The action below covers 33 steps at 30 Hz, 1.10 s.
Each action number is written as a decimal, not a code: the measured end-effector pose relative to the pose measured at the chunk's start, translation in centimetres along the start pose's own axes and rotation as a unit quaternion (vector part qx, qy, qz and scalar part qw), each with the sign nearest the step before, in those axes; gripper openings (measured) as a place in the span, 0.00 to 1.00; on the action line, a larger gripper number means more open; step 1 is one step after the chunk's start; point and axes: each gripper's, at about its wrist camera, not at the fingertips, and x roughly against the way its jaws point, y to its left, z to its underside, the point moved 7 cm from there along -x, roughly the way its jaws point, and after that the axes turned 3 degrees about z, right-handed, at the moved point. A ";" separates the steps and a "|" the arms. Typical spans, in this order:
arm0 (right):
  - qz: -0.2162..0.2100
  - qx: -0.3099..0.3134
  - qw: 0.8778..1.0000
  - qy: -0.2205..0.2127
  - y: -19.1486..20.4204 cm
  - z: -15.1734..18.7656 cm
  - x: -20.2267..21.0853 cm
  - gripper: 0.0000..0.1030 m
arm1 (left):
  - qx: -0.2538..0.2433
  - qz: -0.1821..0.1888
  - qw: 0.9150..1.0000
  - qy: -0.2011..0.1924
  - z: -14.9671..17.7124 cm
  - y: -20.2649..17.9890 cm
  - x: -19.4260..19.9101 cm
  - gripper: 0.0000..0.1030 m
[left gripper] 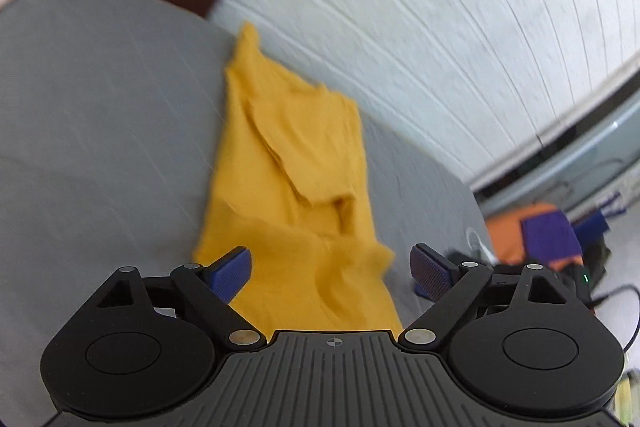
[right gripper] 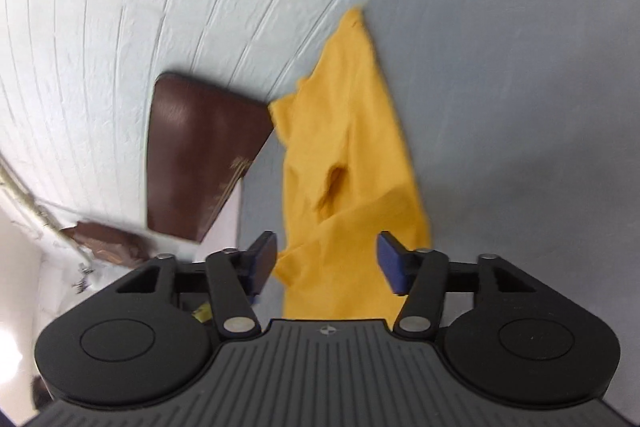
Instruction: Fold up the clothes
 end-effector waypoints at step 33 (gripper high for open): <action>0.051 -0.037 0.998 -0.014 -4.3 -19.4 -7.7 0.58 | 0.121 -0.043 0.991 0.033 -18.7 11.5 -9.7 1.00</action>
